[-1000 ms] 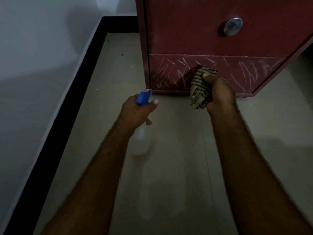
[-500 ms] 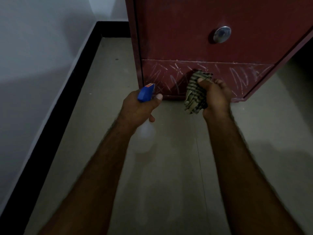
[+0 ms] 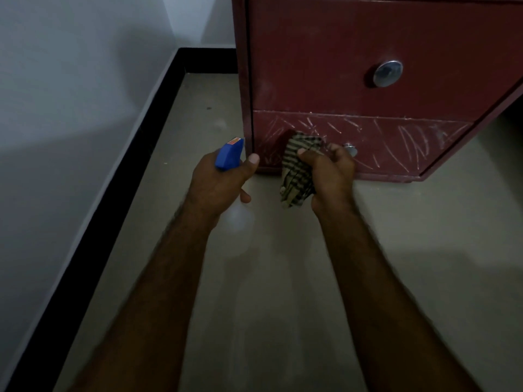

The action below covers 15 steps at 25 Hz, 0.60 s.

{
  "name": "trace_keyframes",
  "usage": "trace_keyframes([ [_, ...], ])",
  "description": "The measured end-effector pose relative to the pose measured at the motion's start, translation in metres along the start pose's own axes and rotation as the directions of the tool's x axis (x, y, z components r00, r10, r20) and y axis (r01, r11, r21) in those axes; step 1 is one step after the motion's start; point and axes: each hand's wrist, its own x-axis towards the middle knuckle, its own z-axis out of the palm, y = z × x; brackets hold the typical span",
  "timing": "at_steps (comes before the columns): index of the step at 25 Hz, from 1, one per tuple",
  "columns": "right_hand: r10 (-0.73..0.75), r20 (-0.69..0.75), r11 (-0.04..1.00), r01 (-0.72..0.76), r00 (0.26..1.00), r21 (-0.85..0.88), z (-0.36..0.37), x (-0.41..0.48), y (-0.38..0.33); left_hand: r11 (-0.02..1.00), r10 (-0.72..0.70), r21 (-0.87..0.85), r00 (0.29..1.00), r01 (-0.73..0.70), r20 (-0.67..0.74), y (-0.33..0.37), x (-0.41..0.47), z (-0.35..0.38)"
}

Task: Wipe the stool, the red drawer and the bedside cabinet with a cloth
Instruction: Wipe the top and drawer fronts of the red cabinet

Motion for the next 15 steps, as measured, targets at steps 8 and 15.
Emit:
trace_keyframes([
  [8, -0.547, 0.098, 0.798, 0.553, 0.832, -0.240, 0.050, -0.022, -0.025, 0.996, 0.050, -0.068, 0.997, -0.054, -0.062, 0.013, -0.002, -0.021],
  [15, -0.607, 0.107, 0.696, 0.592, 0.787, -0.406, 0.082, -0.015, -0.015, 0.996, 0.024, -0.078, 0.996, -0.030, -0.085, 0.010, 0.002, -0.028],
])
